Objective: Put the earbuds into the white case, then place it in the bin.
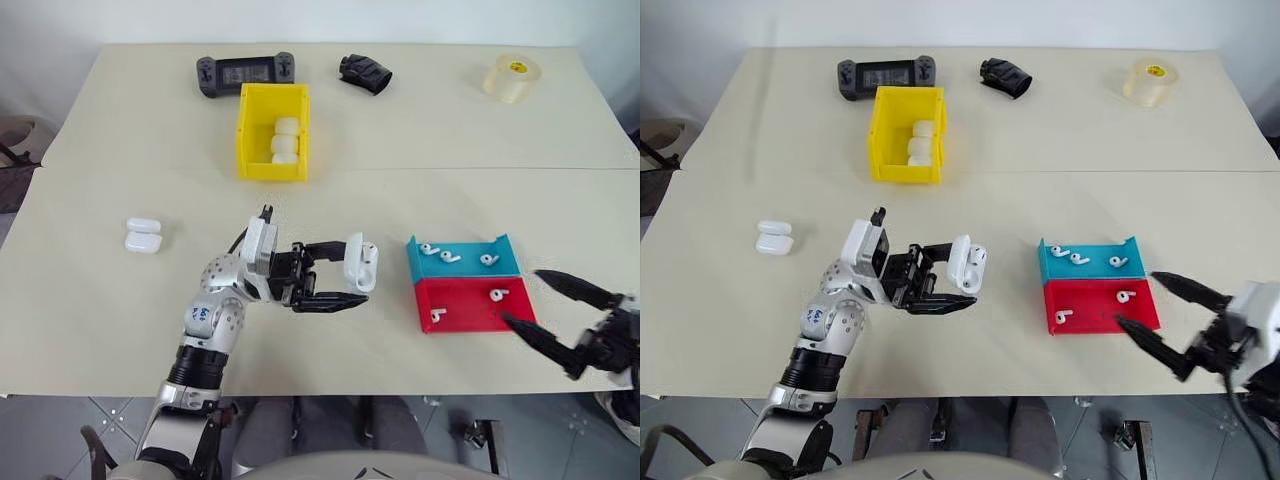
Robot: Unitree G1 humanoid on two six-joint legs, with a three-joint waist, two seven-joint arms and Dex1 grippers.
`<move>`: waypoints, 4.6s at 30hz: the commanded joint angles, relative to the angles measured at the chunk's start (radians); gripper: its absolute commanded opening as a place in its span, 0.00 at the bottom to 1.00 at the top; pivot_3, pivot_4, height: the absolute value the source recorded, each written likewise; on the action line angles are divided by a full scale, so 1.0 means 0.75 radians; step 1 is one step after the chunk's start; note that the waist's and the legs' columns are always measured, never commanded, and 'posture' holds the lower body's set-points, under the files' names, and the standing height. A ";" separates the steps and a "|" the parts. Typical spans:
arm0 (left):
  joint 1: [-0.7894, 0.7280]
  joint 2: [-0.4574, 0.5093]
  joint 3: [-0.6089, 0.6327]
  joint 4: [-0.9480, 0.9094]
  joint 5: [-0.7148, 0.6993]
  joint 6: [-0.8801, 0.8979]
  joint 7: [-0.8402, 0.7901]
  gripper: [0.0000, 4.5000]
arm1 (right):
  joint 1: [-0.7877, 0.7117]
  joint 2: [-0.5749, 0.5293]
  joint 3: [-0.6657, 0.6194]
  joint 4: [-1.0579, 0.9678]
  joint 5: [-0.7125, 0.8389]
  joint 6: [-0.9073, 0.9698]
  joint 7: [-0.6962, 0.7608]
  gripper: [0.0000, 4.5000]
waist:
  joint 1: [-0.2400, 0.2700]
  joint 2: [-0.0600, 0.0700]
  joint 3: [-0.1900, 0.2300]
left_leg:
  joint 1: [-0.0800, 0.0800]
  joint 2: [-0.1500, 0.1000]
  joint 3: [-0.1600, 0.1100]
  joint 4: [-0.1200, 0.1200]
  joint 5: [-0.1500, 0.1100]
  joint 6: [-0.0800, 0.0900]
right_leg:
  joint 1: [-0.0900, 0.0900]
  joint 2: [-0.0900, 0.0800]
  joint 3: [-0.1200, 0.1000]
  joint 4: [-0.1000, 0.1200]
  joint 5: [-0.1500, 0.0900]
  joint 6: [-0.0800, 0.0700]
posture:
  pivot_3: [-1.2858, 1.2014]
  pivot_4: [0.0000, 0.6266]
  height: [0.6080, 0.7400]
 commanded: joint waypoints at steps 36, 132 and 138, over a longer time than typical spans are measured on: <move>0.106 0.025 -0.060 -0.188 -0.002 -0.067 0.170 0.64 | -1.680 -0.213 1.298 0.797 -0.936 0.328 0.502 0.99 | -0.004 0.011 -0.001 | -0.007 -0.003 -0.004 0.003 0.000 -0.001 | -0.002 -0.002 -0.006 0.000 0.002 0.003 | 0.52 0.24 1.00; -0.210 -0.139 0.052 0.058 -0.054 0.038 0.233 0.64 | -0.738 0.654 0.689 -0.564 0.662 0.578 -0.773 0.21 | -0.002 0.011 -0.001 | -0.007 -0.005 -0.001 0.002 0.000 -0.002 | -0.014 -0.001 0.001 0.017 0.003 0.005 | 0.52 0.24 1.00; -0.209 -0.132 0.056 0.036 -0.064 0.055 0.235 0.64 | -0.707 0.635 0.714 -0.532 0.617 0.531 -0.749 0.21 | -0.003 0.011 -0.001 | -0.007 -0.005 0.000 0.002 -0.001 -0.001 | -0.014 -0.001 0.001 0.017 0.003 0.005 | 0.52 0.24 1.00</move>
